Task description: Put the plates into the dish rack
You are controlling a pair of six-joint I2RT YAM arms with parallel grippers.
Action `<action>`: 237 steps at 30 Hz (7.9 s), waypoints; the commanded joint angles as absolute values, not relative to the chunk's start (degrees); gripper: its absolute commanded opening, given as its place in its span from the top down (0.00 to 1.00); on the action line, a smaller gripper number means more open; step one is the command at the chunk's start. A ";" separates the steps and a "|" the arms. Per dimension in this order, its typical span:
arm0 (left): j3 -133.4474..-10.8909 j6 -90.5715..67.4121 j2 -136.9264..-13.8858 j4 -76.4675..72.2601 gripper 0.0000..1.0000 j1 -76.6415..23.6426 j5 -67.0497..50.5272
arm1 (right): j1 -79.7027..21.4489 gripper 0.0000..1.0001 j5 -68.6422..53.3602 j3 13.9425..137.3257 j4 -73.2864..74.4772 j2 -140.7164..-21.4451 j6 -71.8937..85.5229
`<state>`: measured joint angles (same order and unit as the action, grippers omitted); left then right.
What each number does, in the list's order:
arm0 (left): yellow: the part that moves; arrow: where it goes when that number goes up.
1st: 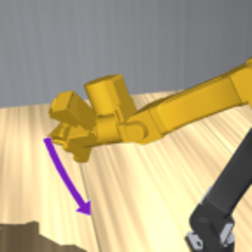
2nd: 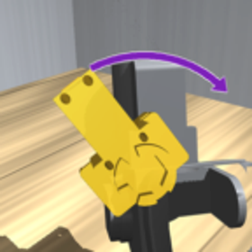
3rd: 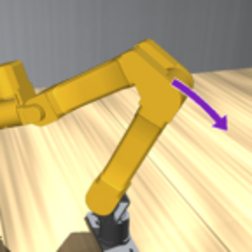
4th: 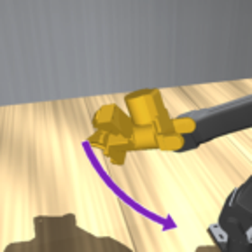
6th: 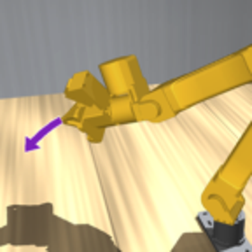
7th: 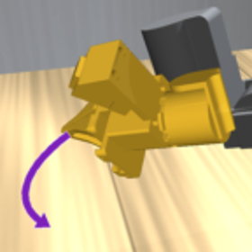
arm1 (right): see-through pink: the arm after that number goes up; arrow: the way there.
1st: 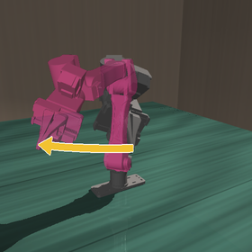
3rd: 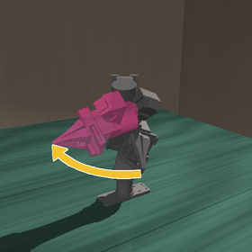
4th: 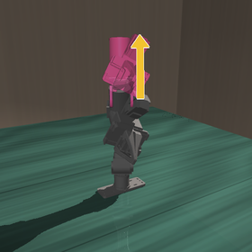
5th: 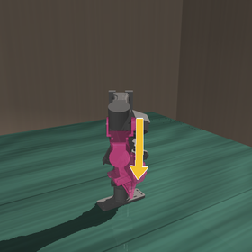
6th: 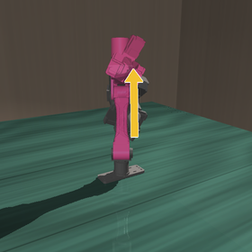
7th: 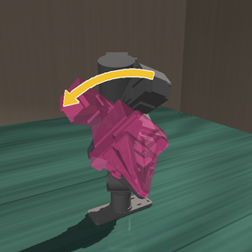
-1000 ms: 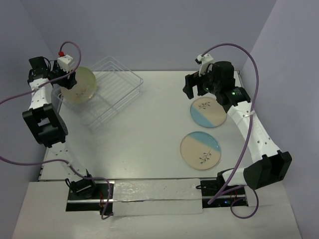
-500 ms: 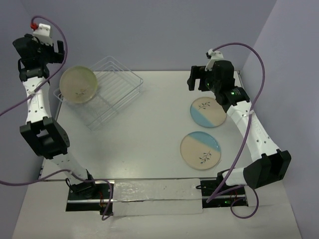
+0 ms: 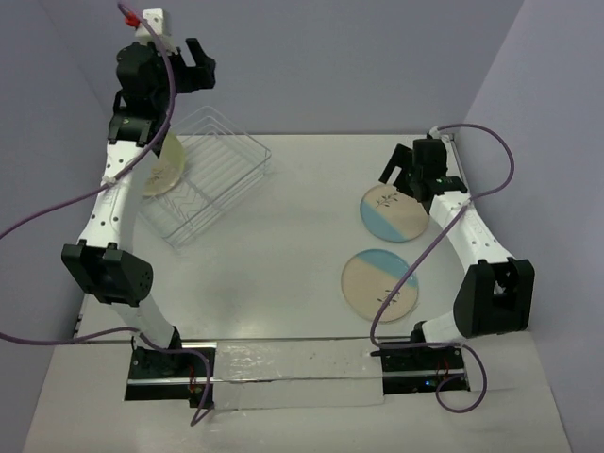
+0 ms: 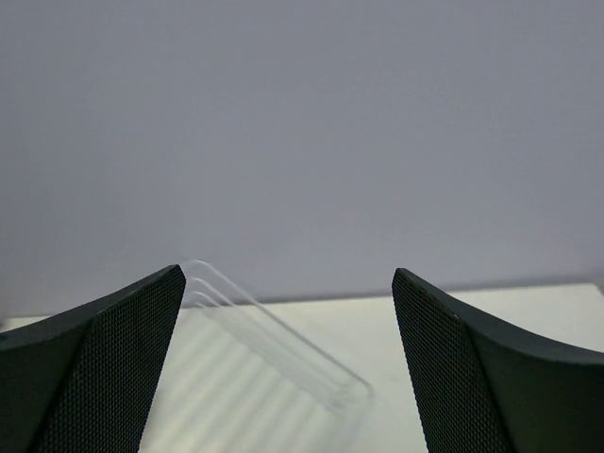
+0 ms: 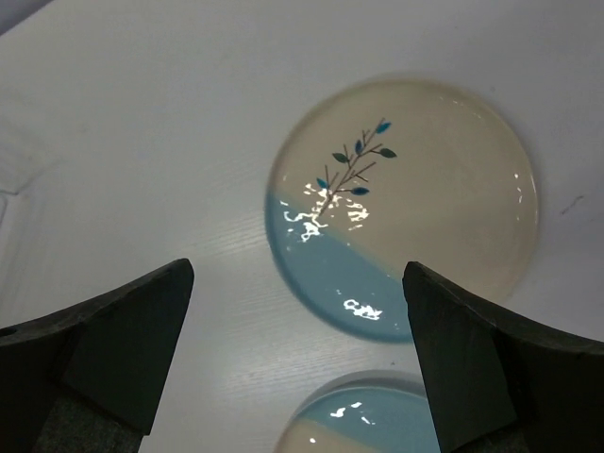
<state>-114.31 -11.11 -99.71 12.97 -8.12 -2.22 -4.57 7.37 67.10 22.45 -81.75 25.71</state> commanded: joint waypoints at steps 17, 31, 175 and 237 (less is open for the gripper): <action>-84.69 -20.38 -102.51 3.83 0.01 -36.38 -19.86 | 5.34 0.00 12.28 46.77 20.64 -77.38 38.67; -69.49 -24.54 -107.24 -6.08 0.01 -45.98 -27.04 | 7.12 0.00 4.91 24.25 24.85 -52.73 42.88; -60.20 -41.52 -97.86 -47.02 1.00 -34.01 -58.93 | -2.77 1.00 -44.47 33.06 -31.46 -58.27 48.48; -102.58 38.55 -96.74 21.62 1.00 17.76 -48.83 | -2.46 0.00 2.69 36.84 12.24 -37.90 25.12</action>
